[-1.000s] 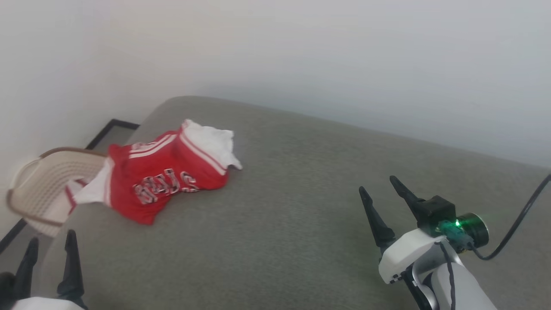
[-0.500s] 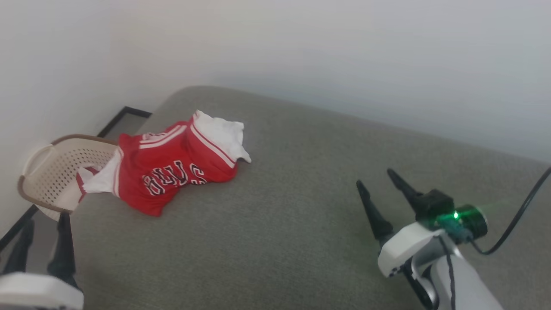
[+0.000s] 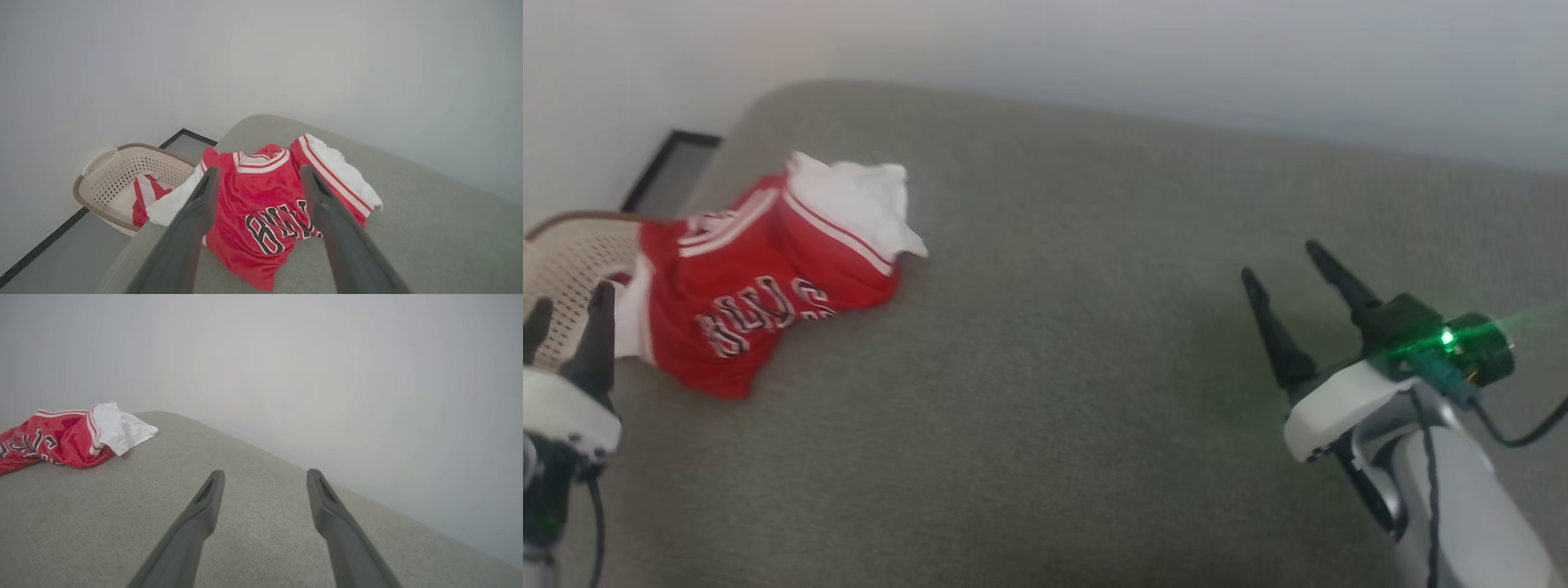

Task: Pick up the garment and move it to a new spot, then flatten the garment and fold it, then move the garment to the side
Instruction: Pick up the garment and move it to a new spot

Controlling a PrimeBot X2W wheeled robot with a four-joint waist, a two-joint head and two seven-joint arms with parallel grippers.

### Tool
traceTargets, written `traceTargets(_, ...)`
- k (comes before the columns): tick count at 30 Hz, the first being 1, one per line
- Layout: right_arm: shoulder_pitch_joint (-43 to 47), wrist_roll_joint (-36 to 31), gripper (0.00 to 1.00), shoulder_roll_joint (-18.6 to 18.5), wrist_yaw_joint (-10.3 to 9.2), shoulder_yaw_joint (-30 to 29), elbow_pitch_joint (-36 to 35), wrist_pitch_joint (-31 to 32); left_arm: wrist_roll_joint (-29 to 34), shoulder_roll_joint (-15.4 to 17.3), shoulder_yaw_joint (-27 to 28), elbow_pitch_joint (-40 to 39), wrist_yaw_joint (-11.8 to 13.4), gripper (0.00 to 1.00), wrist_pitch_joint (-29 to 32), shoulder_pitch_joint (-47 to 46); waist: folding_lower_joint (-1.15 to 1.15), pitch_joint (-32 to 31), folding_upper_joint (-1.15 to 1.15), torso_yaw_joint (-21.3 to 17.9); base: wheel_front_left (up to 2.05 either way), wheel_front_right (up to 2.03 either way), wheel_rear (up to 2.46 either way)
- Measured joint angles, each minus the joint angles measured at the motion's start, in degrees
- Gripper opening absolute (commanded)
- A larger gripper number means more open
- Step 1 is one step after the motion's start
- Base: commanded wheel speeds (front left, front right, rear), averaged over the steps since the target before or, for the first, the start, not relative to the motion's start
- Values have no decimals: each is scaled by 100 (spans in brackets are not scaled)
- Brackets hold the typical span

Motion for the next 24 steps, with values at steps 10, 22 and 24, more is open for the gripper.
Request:
traceTargets(10, -183, -8, 100, -330, 0, -32, -687, 296, -339, 424, -698, 1603, -93, 100, 656, -1527, 0, 917, 0, -328, 0, 0, 0)
traceTargets(22, -409, -57, 100, -571, 0, -25, -1322, 661, -686, 598, -1660, 3464, -94, 100, 1601, -2986, 0, 1836, 0, -612, 0, 0, 0)
traceTargets(24, -449, -58, 100, -595, 0, -35, -1401, 708, -678, 583, -1807, 3706, -94, 100, 1649, -3150, 0, 1947, 0, -658, 0, 0, 0)
